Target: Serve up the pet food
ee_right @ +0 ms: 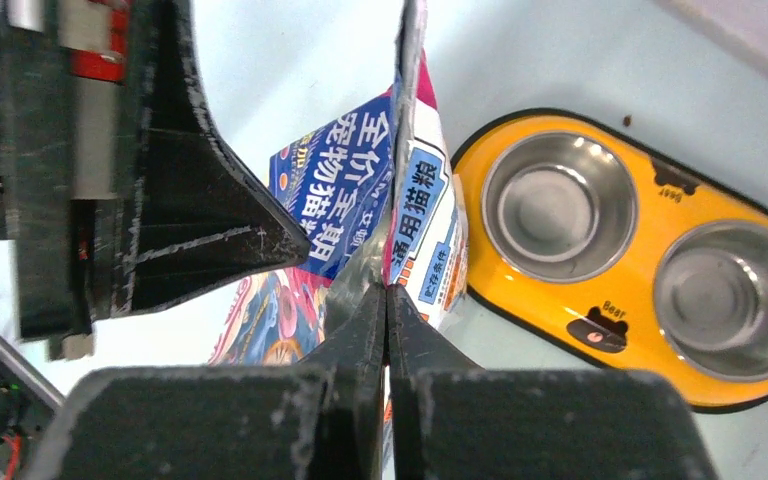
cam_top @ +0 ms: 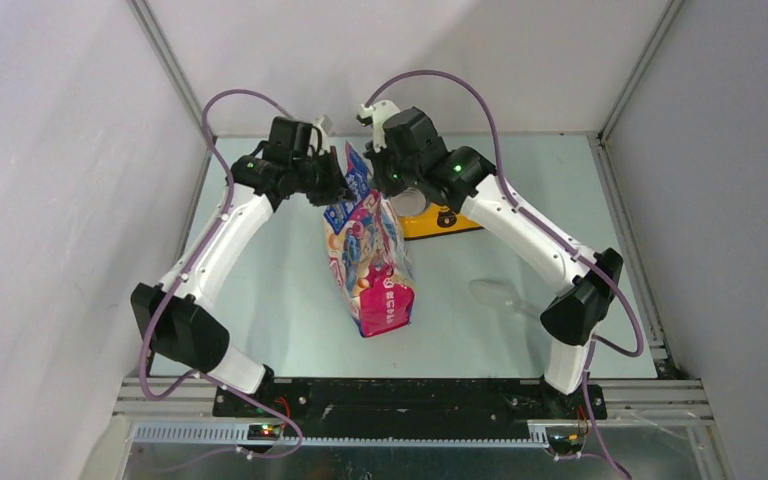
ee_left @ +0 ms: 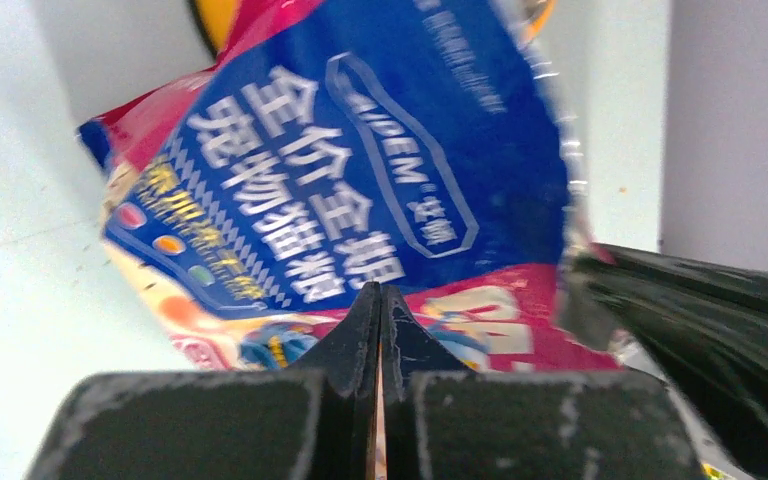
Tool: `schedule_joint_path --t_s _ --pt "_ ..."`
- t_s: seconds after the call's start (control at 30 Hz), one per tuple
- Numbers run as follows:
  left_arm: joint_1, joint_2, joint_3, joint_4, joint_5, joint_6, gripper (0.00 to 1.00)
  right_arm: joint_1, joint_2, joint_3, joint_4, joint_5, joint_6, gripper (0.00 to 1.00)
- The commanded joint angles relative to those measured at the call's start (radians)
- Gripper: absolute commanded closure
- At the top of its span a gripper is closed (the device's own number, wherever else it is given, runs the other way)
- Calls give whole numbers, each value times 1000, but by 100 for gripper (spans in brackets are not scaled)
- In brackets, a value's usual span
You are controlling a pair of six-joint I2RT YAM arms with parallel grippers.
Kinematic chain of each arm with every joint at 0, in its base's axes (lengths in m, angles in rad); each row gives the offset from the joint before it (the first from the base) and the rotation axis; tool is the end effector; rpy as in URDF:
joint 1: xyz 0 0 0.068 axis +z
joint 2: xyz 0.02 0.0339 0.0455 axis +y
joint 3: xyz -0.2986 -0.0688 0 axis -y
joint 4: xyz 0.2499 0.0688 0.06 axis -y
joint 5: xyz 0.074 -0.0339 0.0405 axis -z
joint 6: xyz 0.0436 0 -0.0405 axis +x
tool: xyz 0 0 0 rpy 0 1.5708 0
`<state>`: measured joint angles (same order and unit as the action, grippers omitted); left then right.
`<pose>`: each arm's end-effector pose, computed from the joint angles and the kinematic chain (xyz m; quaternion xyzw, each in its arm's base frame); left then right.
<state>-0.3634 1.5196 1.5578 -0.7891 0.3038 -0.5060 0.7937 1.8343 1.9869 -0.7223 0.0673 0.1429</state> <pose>0.3100 -0.1319 0.4023 -0.0044 0.9086 -0.2918 0.2989 0.3068 0.3078 0.4357 -0.2650 0.8360 0.1902 0.4413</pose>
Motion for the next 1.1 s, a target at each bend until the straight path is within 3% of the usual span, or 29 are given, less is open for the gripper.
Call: schedule_joint_path --t_s 0.0,0.13,0.17,0.23,0.3,0.37,0.6,0.8,0.93,1.07 --pt "17 -46 -11 -93 -113 50 100 17 -3 88 31 136 -133 100" --pt "60 -79 -30 -14 -14 22 100 9 -18 68 22 107 -130 100" --pt "70 -93 -44 18 64 1 94 6 -24 62 21 82 -124 100" --pt "77 -102 -47 94 146 -36 44 0 -33 45 15 23 -98 100" --pt "78 -98 -39 149 209 -75 30 -5 -39 31 7 -19 -67 100" --pt "75 -82 -32 205 289 -112 24 -12 -44 14 2 -83 -10 100" --pt "40 -38 -33 223 321 -120 27 -13 -39 -20 3 -139 43 100" --pt "33 -24 -42 202 293 -92 44 -22 -21 7 1 -124 72 100" --pt "44 -27 3 144 165 -60 32 -27 -22 9 -4 -135 80 100" --pt "66 -23 51 98 82 -46 32 -21 -39 -17 -7 -143 81 100"
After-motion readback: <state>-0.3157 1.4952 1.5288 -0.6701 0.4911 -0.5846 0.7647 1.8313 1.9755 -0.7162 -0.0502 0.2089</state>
